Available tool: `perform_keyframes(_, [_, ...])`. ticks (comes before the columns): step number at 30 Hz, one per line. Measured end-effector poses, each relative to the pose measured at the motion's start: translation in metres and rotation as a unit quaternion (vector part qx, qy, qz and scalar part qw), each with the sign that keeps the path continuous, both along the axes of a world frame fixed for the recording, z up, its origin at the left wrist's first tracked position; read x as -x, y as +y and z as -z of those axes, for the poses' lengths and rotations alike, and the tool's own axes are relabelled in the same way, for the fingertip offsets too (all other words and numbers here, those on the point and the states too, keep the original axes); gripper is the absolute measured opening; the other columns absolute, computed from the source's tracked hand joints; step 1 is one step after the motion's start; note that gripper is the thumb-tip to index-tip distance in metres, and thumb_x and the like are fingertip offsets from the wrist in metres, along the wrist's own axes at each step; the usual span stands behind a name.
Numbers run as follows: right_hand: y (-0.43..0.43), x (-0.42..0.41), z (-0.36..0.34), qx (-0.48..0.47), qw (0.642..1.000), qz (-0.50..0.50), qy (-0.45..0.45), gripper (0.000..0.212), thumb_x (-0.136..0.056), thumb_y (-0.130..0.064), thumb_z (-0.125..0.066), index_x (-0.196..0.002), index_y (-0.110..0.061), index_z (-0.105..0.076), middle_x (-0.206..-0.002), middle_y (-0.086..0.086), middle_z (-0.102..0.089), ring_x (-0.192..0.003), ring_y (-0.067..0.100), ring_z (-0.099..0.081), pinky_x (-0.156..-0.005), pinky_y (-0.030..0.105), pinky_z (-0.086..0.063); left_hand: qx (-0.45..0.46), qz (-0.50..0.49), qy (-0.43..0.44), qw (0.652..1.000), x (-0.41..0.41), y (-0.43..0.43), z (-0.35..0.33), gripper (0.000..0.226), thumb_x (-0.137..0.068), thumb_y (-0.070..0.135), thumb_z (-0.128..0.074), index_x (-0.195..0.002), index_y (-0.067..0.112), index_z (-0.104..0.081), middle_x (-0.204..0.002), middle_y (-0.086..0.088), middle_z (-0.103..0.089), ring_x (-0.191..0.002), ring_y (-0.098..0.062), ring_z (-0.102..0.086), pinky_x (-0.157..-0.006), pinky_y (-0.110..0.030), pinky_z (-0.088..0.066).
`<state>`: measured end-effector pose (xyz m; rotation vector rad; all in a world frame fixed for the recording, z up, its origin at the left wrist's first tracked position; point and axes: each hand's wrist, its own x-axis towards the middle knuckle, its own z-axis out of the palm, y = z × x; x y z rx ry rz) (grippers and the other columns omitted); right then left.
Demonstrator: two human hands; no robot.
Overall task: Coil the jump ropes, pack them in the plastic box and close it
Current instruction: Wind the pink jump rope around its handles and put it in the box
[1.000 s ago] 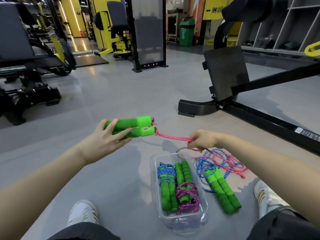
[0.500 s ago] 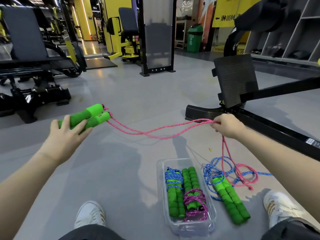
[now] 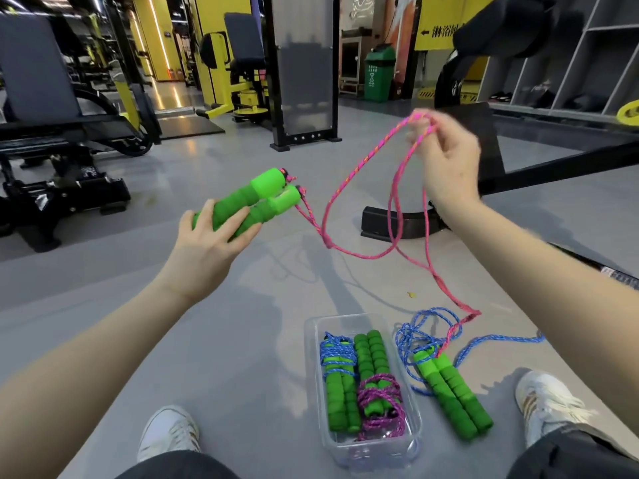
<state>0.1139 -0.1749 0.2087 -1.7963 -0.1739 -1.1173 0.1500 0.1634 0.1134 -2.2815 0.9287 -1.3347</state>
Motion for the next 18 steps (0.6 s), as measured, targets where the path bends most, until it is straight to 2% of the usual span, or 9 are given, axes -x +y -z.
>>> perform_keyframes(2, [-0.006,0.0,0.029,0.162,0.977,0.04,0.136,0.027,-0.091,-0.005,-0.048,-0.113,-0.006,-0.065,-0.11,0.014,-0.067,-0.093,0.016,-0.057,-0.078,0.025,-0.041,0.012,-0.006,-0.006,1.0,-0.002,0.002,-0.002,0.053,-0.076,-0.005,-0.04,-0.121,0.015,-0.06,-0.124,-0.014,-0.059,-0.099,-0.051,-0.053,-0.071,-0.045,-0.039])
perform_keyframes(3, [-0.009,0.001,0.048,0.257,0.928,0.032,0.267,0.036,-0.09,-0.001,-0.047,-0.125,-0.003,-0.057,-0.119,0.019,-0.061,-0.097,0.02,-0.056,-0.076,0.025,-0.037,0.009,-0.006,-0.004,1.0,-0.001,0.003,-0.002,0.053,-0.075,-0.006,-0.04,-0.12,0.015,-0.061,-0.124,-0.014,-0.06,-0.098,-0.051,-0.053,-0.071,-0.045,-0.039])
perform_keyframes(6, [-0.012,0.013,0.097,0.414,0.643,-0.042,0.643,0.075,-0.091,-0.002,-0.048,-0.151,-0.012,-0.004,-0.15,0.016,-0.029,-0.113,0.032,-0.052,-0.081,0.032,-0.045,-0.024,0.007,0.007,1.0,0.003,0.002,0.002,0.055,-0.077,-0.005,-0.036,-0.123,0.016,-0.058,-0.124,-0.013,-0.06,-0.1,-0.05,-0.052,-0.074,-0.048,-0.041])
perform_keyframes(7, [-0.011,0.016,0.105,0.418,0.607,-0.064,0.673,0.082,-0.09,-0.005,-0.052,-0.151,-0.015,0.003,-0.155,0.012,-0.021,-0.123,0.03,-0.046,-0.091,0.034,-0.044,-0.034,0.018,0.012,0.999,0.005,0.001,0.003,0.056,-0.077,-0.004,-0.034,-0.125,0.017,-0.055,-0.125,-0.013,-0.06,-0.1,-0.049,-0.051,-0.074,-0.049,-0.041])
perform_keyframes(8, [-0.011,0.017,0.109,0.404,0.619,-0.087,0.667,0.089,-0.089,-0.009,-0.058,-0.151,-0.016,0.005,-0.157,0.01,-0.015,-0.135,0.028,-0.035,-0.102,0.034,-0.038,-0.039,0.029,0.014,0.999,0.008,0.0,0.001,0.056,-0.078,-0.004,-0.034,-0.126,0.018,-0.052,-0.125,-0.013,-0.06,-0.101,-0.049,-0.05,-0.075,-0.049,-0.042])
perform_keyframes(10, [-0.009,0.015,0.109,0.309,0.713,-0.121,0.617,0.1,-0.082,-0.019,-0.07,-0.151,-0.018,0.003,-0.158,0.005,-0.012,-0.143,0.019,-0.02,-0.112,0.03,-0.024,-0.039,0.057,0.007,0.998,0.013,-0.007,-0.004,0.057,-0.077,-0.005,-0.038,-0.128,0.019,-0.049,-0.127,-0.012,-0.059,-0.103,-0.047,-0.048,-0.075,-0.048,-0.042])
perform_keyframes(14, [0.013,0.002,0.092,0.057,0.841,-0.23,0.486,0.118,-0.062,-0.028,-0.085,-0.151,-0.027,-0.007,-0.156,-0.004,-0.019,-0.142,0.01,-0.018,-0.115,0.03,-0.018,-0.006,0.149,-0.003,0.989,0.024,-0.034,-0.013,0.05,-0.084,-0.002,-0.048,-0.129,0.021,-0.049,-0.133,-0.008,-0.051,-0.102,-0.049,-0.053,-0.075,-0.046,-0.044])
perform_keyframes(16, [0.027,-0.004,0.087,-0.008,0.862,-0.299,0.408,0.097,-0.06,-0.021,-0.083,-0.143,-0.02,-0.034,-0.146,-0.005,-0.041,-0.136,0.008,-0.033,-0.114,0.033,-0.024,0.007,0.188,0.002,0.982,0.032,-0.05,-0.014,0.044,-0.089,0.002,-0.048,-0.128,0.022,-0.049,-0.135,-0.006,-0.046,-0.103,-0.05,-0.055,-0.077,-0.045,-0.044])
perform_keyframes(18, [0.037,-0.003,0.081,-0.054,0.864,-0.345,0.362,0.048,-0.076,-0.003,-0.07,-0.122,-0.008,-0.057,-0.119,0.001,-0.065,-0.114,0.013,-0.057,-0.106,0.033,-0.037,0.016,0.2,0.004,0.98,0.039,-0.063,-0.014,0.044,-0.088,0.004,-0.049,-0.128,0.023,-0.049,-0.136,-0.006,-0.046,-0.104,-0.049,-0.055,-0.078,-0.045,-0.043])
